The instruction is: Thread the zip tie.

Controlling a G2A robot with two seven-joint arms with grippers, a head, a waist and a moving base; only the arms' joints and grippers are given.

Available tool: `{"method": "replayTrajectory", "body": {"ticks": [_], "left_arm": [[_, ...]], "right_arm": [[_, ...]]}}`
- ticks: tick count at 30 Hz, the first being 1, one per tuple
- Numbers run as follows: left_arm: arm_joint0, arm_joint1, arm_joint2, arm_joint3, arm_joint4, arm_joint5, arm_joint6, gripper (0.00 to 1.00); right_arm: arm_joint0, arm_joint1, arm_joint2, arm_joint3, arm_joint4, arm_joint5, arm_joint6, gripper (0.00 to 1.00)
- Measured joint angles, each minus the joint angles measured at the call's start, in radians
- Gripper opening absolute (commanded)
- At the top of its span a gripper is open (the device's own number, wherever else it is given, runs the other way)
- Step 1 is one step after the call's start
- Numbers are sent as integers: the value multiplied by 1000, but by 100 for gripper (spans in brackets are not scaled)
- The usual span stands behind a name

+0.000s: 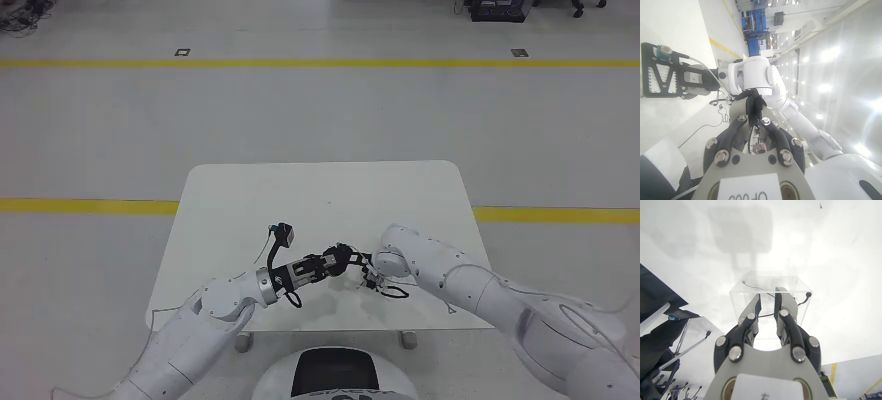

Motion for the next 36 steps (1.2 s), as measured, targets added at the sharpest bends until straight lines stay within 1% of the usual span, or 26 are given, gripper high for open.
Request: {"method": "replayTrajectory", "body": {"ticks": [9,13,21,25,30,32,34,36], "left_arm": [[0,0,0,0,0,0,0,0],[0,0,0,0,0,0,0,0],[0,0,0,0,0,0,0,0],[0,0,0,0,0,0,0,0],[0,0,0,0,0,0,0,0],[0,0,0,0,0,0,0,0],[0,0,0,0,0,0,0,0],[0,0,0,0,0,0,0,0]], "right_arm": [[3,1,0,9,13,0,4,15],[3,-1,0,16,11,0,-2,18],[-3,-6,0,30,-21,0,-37,21],[-6,-7,0,38,-34,0,-54,20],[-6,-11,0,48,-32,0,-52,17],[-6,-13,0,50,-28,0,-46,11],[-5,-15,0,51,-23,0,-39,1],[-5,-16,0,52,-19,0,-33,0]]}}
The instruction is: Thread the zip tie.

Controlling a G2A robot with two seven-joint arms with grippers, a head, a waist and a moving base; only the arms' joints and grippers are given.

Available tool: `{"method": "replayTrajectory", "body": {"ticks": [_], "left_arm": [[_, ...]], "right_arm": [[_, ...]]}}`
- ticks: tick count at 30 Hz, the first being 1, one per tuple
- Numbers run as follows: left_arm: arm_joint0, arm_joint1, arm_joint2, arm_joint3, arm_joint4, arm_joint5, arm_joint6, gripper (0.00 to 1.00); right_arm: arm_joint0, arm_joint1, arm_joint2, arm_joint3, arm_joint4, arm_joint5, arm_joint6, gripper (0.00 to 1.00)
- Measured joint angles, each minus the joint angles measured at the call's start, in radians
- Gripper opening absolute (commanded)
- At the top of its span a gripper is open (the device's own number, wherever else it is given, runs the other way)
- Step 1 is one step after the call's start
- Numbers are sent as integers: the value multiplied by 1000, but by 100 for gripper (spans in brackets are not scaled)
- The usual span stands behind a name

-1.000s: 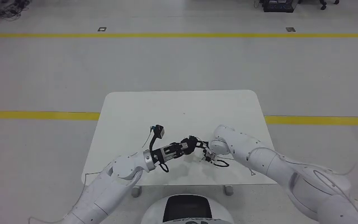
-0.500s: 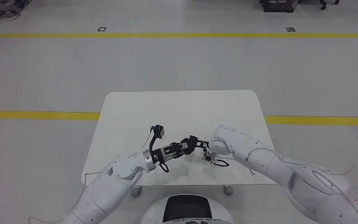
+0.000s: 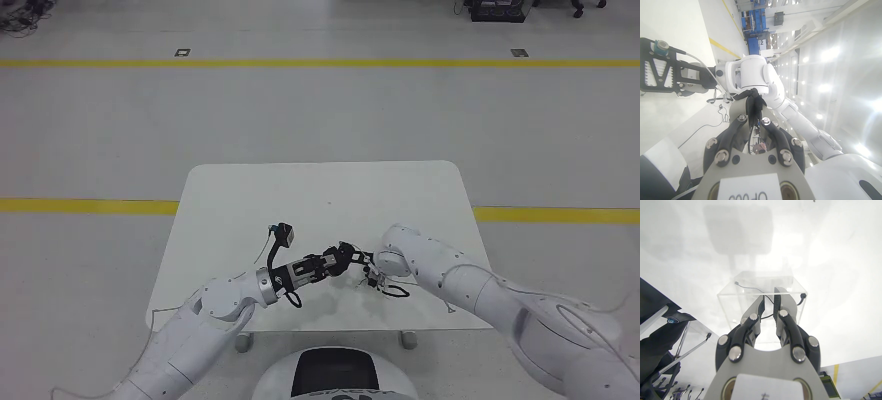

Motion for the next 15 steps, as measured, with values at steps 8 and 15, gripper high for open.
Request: {"method": "replayTrajectory", "body": {"ticks": [8,15], "left_arm": [[0,0,0,0,0,0,0,0],[0,0,0,0,0,0,0,0]], "right_arm": [[1,3,0,-3,9,0,11,0],[2,11,0,-19,14,0,23,0]]}}
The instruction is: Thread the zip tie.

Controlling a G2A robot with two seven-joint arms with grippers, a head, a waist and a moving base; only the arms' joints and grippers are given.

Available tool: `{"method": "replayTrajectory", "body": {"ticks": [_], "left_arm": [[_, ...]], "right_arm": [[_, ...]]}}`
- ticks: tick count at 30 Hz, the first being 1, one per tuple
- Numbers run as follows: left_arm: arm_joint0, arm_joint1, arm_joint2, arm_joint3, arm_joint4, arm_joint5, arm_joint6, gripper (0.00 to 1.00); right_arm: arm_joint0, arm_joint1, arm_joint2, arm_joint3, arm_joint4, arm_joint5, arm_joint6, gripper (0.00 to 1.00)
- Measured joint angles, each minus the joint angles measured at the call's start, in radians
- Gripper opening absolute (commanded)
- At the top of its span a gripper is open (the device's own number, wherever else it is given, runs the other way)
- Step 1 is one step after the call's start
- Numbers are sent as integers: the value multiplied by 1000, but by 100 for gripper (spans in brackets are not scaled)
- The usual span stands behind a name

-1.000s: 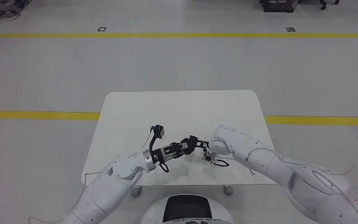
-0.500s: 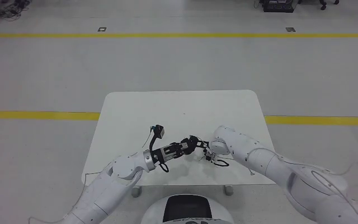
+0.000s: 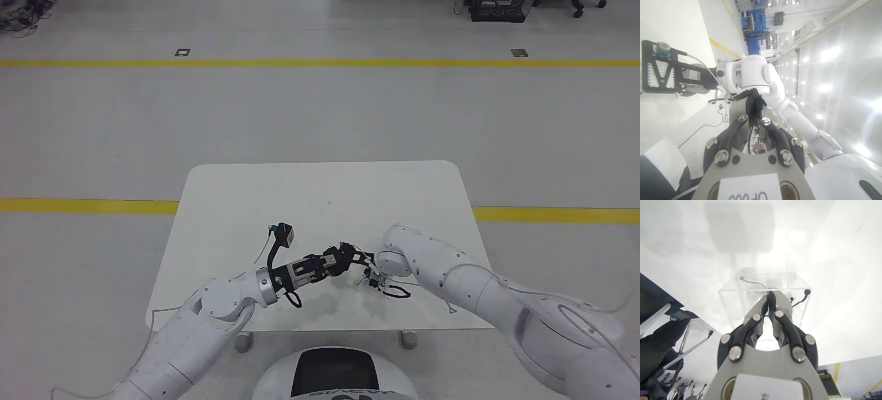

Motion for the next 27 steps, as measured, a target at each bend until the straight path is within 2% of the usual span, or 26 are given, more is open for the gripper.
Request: {"method": "replayTrajectory", "body": {"ticks": [14,20,27], "left_arm": [[0,0,0,0,0,0,0,0],[0,0,0,0,0,0,0,0],[0,0,0,0,0,0,0,0]], "right_arm": [[5,44,0,-82,-4,0,35,0],[9,75,0,-133,-16,0,34,0],[5,129,0,-220,-37,0,19,0]]}}
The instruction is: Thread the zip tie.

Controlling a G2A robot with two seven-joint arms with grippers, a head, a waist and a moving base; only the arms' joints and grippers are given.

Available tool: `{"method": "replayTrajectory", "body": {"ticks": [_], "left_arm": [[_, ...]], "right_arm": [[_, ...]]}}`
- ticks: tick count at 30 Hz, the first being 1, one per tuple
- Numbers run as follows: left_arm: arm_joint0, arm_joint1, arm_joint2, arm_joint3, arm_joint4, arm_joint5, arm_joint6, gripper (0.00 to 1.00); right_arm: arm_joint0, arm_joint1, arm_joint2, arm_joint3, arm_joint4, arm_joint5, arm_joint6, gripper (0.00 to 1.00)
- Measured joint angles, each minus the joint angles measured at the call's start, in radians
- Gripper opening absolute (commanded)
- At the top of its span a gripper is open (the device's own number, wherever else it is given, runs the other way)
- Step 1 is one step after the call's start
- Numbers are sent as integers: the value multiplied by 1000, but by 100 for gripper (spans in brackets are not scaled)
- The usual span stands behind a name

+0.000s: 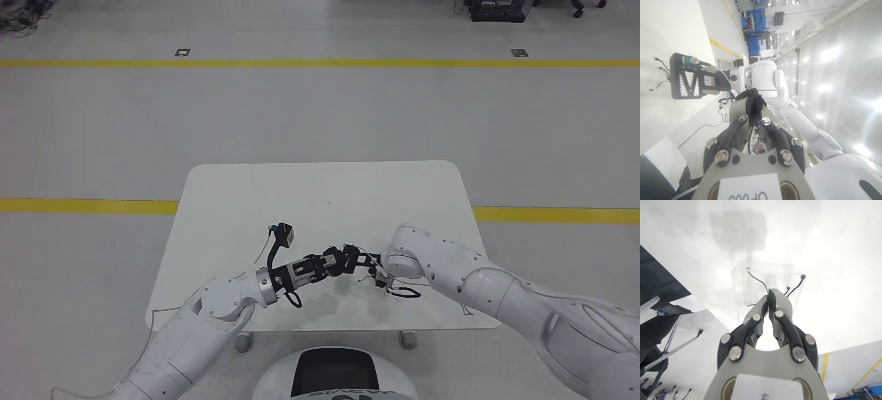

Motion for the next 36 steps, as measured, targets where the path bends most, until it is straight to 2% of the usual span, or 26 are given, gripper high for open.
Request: {"method": "replayTrajectory", "body": {"ticks": [14,27,36], "left_arm": [[0,0,0,0,0,0,0,0],[0,0,0,0,0,0,0,0],[0,0,0,0,0,0,0,0]], "right_arm": [[-6,134,0,-159,-39,0,-129,0],[-21,269,0,-221,-50,0,-450,0],[-19,273,0,-220,-40,0,-449,0]]}}
